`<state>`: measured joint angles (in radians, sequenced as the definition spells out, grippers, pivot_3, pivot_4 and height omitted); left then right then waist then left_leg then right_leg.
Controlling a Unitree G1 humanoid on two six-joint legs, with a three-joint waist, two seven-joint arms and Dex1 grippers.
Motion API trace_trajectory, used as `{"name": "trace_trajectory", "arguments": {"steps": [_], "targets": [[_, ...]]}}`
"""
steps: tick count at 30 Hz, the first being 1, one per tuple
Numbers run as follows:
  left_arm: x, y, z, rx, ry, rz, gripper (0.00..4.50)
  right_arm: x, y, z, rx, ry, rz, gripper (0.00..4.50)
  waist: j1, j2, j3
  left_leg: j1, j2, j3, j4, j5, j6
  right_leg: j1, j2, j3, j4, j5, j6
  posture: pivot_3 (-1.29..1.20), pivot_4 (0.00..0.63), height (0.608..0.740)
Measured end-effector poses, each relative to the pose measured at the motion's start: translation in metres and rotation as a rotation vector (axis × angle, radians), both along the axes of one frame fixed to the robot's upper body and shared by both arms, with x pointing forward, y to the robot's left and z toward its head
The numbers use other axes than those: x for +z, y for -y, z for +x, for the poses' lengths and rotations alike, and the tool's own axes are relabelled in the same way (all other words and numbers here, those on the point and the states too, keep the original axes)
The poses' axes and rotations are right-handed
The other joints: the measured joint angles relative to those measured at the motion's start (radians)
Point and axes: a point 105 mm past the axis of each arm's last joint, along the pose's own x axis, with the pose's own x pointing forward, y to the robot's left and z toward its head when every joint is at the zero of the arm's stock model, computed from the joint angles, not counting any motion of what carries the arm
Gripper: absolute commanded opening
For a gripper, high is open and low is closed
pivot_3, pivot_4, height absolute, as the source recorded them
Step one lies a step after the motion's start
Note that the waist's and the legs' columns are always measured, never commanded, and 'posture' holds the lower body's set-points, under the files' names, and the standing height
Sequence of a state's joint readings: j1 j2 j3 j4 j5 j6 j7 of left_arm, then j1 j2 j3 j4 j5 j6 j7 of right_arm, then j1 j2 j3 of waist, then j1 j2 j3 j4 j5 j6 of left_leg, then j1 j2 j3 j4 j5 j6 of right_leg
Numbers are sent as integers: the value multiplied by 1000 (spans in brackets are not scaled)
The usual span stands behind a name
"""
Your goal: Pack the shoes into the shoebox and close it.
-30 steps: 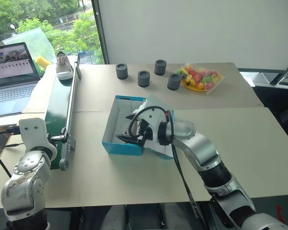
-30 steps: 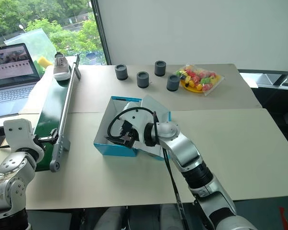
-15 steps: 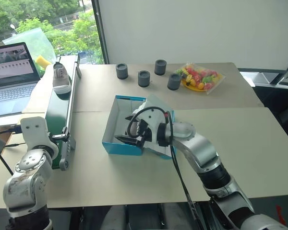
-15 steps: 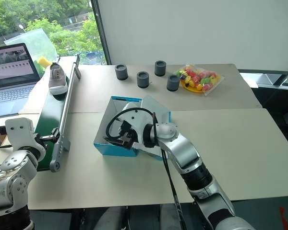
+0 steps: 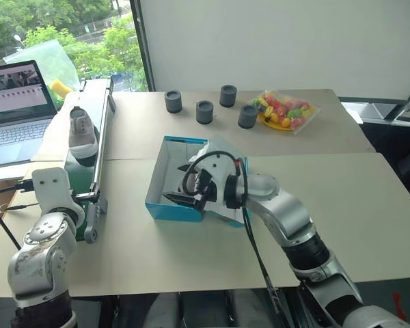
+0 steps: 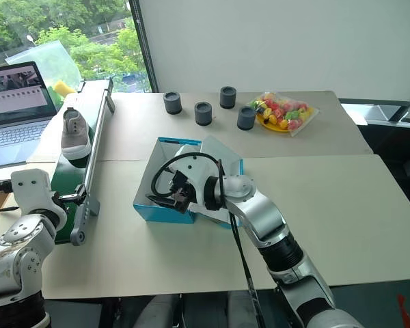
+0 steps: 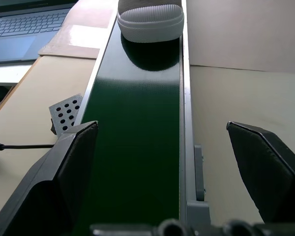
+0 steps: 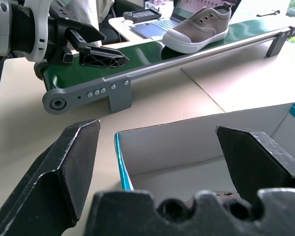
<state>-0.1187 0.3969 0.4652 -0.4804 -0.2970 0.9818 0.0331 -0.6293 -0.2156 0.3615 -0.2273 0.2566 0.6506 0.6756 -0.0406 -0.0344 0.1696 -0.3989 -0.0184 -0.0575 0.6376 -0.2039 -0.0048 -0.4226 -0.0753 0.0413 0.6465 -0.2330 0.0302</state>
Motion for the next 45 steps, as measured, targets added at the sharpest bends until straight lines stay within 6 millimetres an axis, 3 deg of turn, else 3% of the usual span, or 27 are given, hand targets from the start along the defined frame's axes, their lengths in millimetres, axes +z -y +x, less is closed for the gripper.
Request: {"name": "trace_trajectory", "arguments": {"steps": [15,22,24,28,30,37,39,41,43,45], "targets": [[-24,-7,-6,74,-101,-45,4500,1,0,-4,4,-5,-5,4479,0,0,0,0,0,-1,0,0,0,0,0,0,0,0,0,0,150,740],[-25,-10,-7,133,-116,-55,4500,2,0,-5,6,-2,-4,4479,-2,0,0,1,0,0,0,0,0,1,0,0,1,0,0,0,150,740],[-25,-10,-7,138,-109,-55,4234,2,0,-5,5,-3,-3,4494,-2,0,0,1,0,0,0,0,0,1,0,0,1,0,0,0,150,740],[-24,-10,-8,143,-100,-49,3202,3,1,-4,0,-4,2,4500,0,0,0,1,0,0,0,0,0,0,0,0,1,0,0,0,150,740],[-23,-10,-8,143,-96,-46,3024,4,2,-3,-6,-4,6,4500,0,0,0,1,0,0,0,0,0,1,0,0,1,0,0,0,150,740],[-15,-8,-2,150,-38,-21,3024,5,2,-3,-12,-12,14,4500,1,-1,0,0,0,0,0,0,0,0,0,0,0,0,0,0,150,740],[8,0,5,116,70,75,3024,7,1,0,-31,-57,52,4500,3,-2,0,-2,0,-1,0,0,0,-1,0,0,0,0,0,0,150,740],[41,21,11,34,212,198,3024,12,-3,8,-64,-144,106,4500,4,-2,0,-3,0,-1,0,0,-1,-2,-2,1,0,0,0,0,150,740],[55,42,13,-40,284,259,3024,17,-3,15,-97,-238,167,4500,4,-2,0,-3,0,-3,0,0,-1,-2,-2,1,-1,1,0,0,150,740],[51,73,17,-167,296,274,3024,24,-3,28,-139,-439,288,4500,2,-2,0,-2,1,-4,0,0,-1,-2,-2,2,-1,1,1,0,150,740]]}}
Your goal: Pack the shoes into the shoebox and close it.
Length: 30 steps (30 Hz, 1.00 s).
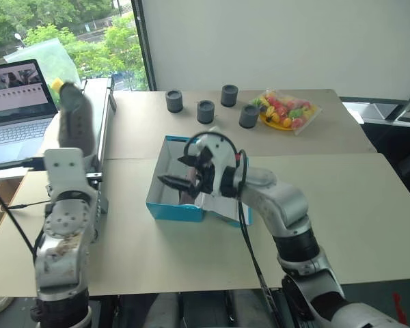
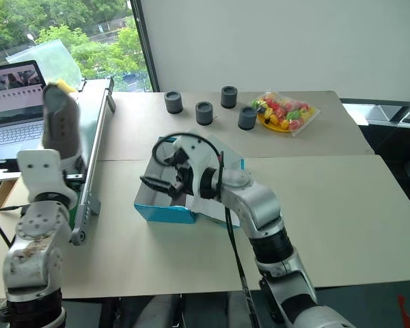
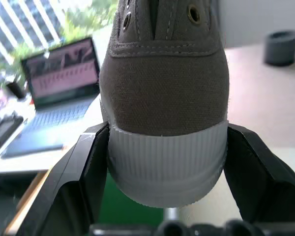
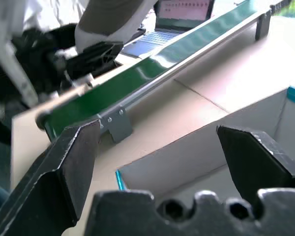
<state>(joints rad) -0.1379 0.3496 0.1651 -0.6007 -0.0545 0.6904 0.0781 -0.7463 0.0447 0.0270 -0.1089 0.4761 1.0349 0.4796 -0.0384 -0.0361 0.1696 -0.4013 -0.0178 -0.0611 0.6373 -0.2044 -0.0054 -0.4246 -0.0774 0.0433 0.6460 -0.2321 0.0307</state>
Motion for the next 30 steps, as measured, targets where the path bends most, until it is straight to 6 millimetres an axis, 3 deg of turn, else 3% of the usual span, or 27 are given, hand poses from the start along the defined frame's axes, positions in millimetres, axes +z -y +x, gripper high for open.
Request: {"name": "trace_trajectory", "arguments": {"steps": [4,7,11,18,21,27,30], "targets": [[-20,77,-6,-338,-62,-50,3024,-9,26,21,-73,-353,143,4500,14,0,0,-4,0,-3,0,0,0,-1,0,-2,-3,0,0,0,150,740],[-17,102,-15,-485,-58,-107,3024,-17,45,29,-107,-526,245,4500,9,1,1,-6,0,0,0,0,1,-5,0,0,-1,0,0,0,150,740],[-9,109,-18,-542,-55,-145,3024,-7,46,30,-102,-542,275,4500,-10,1,0,-5,0,8,-1,0,1,-5,2,0,0,0,0,0,150,740],[-9,110,-19,-580,-94,-236,3024,-5,45,30,-114,-564,285,4500,-6,1,0,-5,-1,8,3,-1,2,-1,2,-1,-1,0,1,0,150,740],[-9,111,-19,-593,-103,-276,3014,-2,44,30,-114,-562,300,3775,-7,1,0,-5,-1,8,4,-1,2,0,3,-1,-1,0,1,0,150,740],[-11,111,-19,-595,-117,-276,3014,5,38,26,-87,-555,318,1649,-7,1,0,-5,-1,8,4,-1,2,0,3,-1,-1,0,1,0,150,740],[-10,110,-19,-593,-116,-277,3014,6,36,26,-90,-555,313,790,-6,1,0,-5,-1,8,4,-1,2,0,3,-1,-1,0,1,0,150,740]]}}
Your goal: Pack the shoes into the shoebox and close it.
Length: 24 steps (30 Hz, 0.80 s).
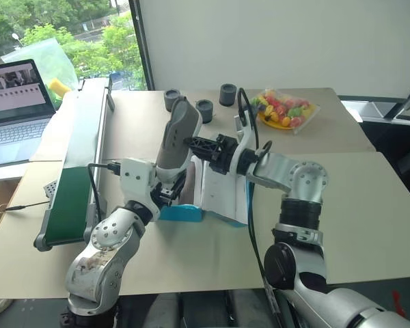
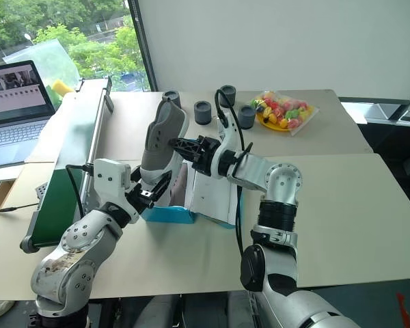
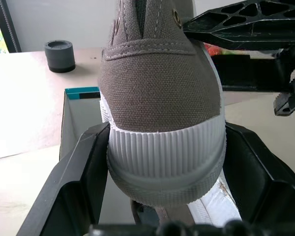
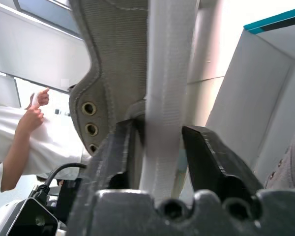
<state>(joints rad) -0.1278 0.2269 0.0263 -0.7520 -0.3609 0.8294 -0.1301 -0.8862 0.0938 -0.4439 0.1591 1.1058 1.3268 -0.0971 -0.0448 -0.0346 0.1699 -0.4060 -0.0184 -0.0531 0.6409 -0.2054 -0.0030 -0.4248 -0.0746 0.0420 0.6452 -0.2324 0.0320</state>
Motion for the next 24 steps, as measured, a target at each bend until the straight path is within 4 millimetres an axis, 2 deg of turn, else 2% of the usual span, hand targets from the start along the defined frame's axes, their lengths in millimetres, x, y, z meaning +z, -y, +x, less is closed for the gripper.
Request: {"name": "trace_trajectory", "arguments": {"steps": [2,3,10,12,13,14,21,24], "targets": [[3,0,1,0,10,0,3014,2,0,1,-7,1,8,315,0,0,0,0,0,0,0,0,0,0,0,0,0,0,0,0,150,740],[3,0,1,0,12,-1,3014,2,0,1,-9,0,9,253,0,0,0,0,0,0,0,0,0,0,0,0,0,0,0,0,150,740],[4,-1,1,4,14,1,3014,4,-2,1,-10,-20,28,190,0,0,0,0,0,0,0,0,0,0,0,0,0,0,0,0,150,740],[5,-2,2,6,16,5,3888,4,-3,1,-12,-27,33,189,0,0,0,0,0,0,0,0,0,0,0,0,0,0,0,0,150,740],[5,-3,2,8,17,7,4037,3,-3,2,-19,-31,37,189,0,0,0,0,0,0,0,0,0,0,0,0,0,0,0,0,150,740],[4,-1,1,-5,16,17,4379,5,-2,4,-31,-31,46,189,0,0,0,0,0,0,0,0,0,0,0,0,0,0,0,0,150,740],[5,2,-3,-26,18,23,4379,8,-2,7,-55,-36,65,189,-1,0,0,0,0,0,0,0,0,0,0,0,-1,0,0,0,150,740],[-2,-1,-12,-55,-16,32,4379,9,-1,9,-76,-38,69,189,-2,0,0,0,0,0,0,0,0,0,1,0,-1,0,0,0,150,740]]}}
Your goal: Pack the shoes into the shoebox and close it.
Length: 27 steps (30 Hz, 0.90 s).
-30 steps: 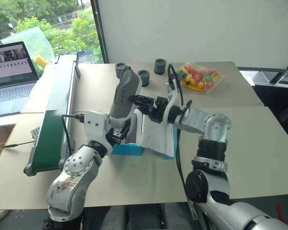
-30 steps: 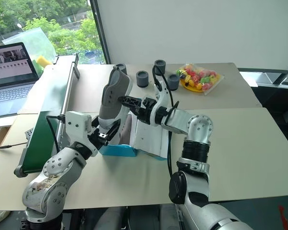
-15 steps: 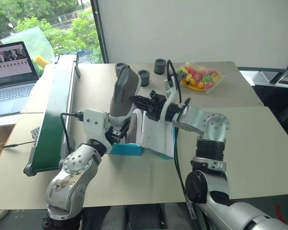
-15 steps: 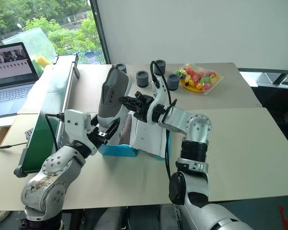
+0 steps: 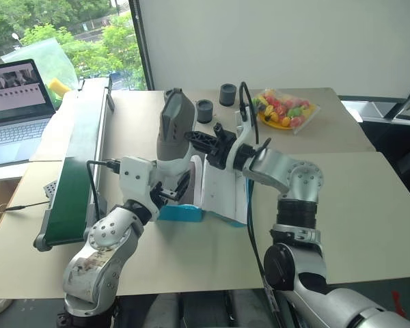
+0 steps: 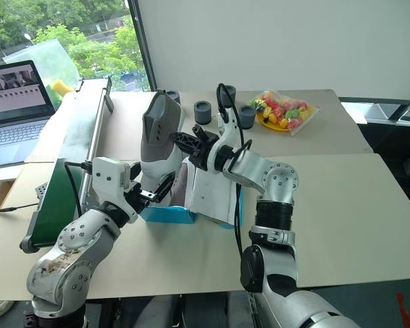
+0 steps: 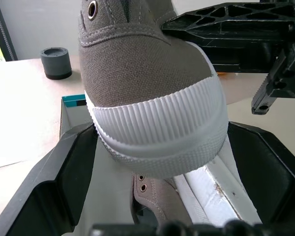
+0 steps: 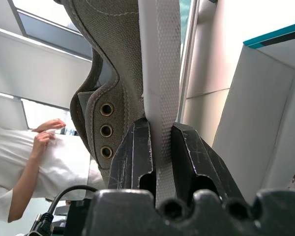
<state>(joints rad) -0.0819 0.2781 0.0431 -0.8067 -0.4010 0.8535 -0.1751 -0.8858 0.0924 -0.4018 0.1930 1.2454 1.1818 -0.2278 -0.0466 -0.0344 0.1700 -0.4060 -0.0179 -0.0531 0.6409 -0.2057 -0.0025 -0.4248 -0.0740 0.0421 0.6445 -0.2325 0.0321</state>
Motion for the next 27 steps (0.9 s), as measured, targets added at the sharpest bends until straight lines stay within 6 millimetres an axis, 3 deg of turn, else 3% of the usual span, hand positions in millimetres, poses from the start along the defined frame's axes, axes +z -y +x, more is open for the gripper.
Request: {"name": "trace_trajectory", "arguments": {"steps": [3,6,10,15,22,27], "targets": [[-10,-2,-17,-71,-50,6,4379,0,3,6,-36,-15,15,189,-2,0,0,0,0,0,0,0,0,0,0,0,-1,0,0,0,150,740],[-15,-36,-23,0,-85,45,4379,5,0,10,-35,-19,2,189,-7,1,1,1,1,0,0,0,0,-1,2,0,1,0,0,0,150,740],[-1,-70,-35,-10,-91,100,4379,23,-7,12,-14,25,-46,189,-8,2,1,1,2,0,0,0,0,1,2,0,-1,0,-1,0,150,740],[13,-108,-50,-85,-164,253,4379,20,-17,13,53,6,-266,189,-14,3,2,1,1,0,-1,0,0,1,2,-1,-3,-1,-1,0,150,740],[27,-104,-50,-234,-165,326,4379,-21,-38,8,119,-172,-518,189,-21,3,2,0,1,0,-3,0,0,-1,2,0,-4,-1,-1,0,150,740],[23,-96,-50,-285,-181,322,4379,-33,-43,8,93,-190,-622,189,-24,3,2,0,1,0,-5,0,0,-2,1,0,-4,-1,-1,0,150,740]]}}
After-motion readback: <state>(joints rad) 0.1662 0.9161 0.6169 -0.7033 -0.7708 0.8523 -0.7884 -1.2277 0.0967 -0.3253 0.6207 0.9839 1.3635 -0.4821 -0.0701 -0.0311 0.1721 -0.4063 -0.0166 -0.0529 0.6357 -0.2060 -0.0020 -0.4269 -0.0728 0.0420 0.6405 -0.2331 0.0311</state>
